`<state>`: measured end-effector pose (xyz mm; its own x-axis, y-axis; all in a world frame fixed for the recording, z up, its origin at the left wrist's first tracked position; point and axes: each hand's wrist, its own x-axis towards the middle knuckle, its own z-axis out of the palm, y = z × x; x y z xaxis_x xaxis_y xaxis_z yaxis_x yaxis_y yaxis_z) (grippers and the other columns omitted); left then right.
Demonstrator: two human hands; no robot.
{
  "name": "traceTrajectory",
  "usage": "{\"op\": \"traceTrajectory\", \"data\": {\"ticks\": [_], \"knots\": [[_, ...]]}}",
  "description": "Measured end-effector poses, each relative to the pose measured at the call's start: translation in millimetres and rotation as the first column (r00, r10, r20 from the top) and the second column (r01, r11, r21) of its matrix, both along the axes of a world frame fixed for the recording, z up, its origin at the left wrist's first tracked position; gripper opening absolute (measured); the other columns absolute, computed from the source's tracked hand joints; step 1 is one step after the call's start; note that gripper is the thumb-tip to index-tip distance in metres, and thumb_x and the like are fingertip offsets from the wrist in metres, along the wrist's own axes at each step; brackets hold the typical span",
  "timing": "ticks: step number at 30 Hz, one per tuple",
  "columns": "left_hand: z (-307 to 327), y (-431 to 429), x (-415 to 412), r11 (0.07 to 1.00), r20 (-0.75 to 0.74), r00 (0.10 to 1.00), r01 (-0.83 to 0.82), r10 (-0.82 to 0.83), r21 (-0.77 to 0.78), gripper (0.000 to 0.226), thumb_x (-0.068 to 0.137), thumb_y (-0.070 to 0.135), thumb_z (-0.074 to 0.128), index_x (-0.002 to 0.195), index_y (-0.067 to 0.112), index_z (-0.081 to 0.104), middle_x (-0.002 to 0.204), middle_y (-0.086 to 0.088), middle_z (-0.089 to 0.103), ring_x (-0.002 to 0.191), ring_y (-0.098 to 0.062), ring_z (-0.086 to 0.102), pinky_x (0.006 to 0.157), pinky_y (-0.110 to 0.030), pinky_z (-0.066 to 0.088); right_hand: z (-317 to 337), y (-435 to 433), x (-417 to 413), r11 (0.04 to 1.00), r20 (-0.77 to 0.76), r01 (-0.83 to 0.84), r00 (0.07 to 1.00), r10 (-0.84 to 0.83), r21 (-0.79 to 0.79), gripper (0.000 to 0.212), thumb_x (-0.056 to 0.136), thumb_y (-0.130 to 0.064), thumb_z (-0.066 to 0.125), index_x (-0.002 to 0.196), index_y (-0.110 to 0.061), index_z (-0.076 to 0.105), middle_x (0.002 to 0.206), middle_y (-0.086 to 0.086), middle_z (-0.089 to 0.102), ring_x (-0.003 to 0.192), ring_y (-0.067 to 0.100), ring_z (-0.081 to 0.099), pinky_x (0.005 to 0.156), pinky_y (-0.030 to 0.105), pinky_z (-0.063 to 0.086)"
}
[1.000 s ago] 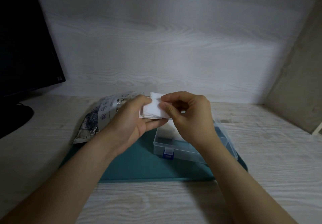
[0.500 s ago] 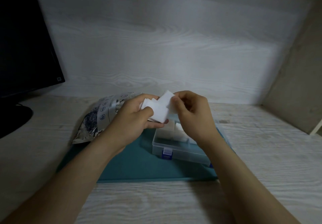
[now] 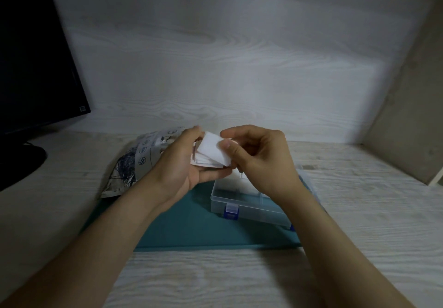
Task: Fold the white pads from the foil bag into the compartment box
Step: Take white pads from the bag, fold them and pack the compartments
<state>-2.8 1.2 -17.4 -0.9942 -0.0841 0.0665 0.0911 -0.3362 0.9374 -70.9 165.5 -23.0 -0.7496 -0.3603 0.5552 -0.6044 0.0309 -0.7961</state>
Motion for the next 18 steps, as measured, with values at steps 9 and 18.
{"op": "traceTrajectory", "data": {"ticks": [9,18], "knots": [[-4.2,-2.1,-1.2,0.989,0.011,0.999,-0.029,0.031,-0.142,0.053,0.112,0.049,0.039,0.126,0.004,0.062,0.116,-0.019,0.075,0.098,-0.028,0.075,0.078,-0.042,0.063,-4.5,-1.7,5.4,0.915,-0.412,0.187,0.911,-0.025,0.357,0.04,0.077,-0.045,0.09,0.111,-0.027,0.076,0.111,-0.012,0.073,0.099,0.004,0.066,0.079,0.013,0.048],[-2.1,-0.7,-1.6,0.999,-0.01,0.999,0.051,-0.05,0.009,0.036,0.111,0.033,0.043,0.125,0.001,0.055,0.11,-0.023,0.071,0.087,-0.029,0.075,0.073,-0.041,0.062,-3.3,-2.1,7.6,0.934,-0.411,0.173,0.911,-0.031,0.312,0.031,0.08,-0.041,0.09,0.094,-0.026,0.067,0.089,-0.01,0.073,0.082,0.015,0.068,0.071,0.037,0.055]]}}
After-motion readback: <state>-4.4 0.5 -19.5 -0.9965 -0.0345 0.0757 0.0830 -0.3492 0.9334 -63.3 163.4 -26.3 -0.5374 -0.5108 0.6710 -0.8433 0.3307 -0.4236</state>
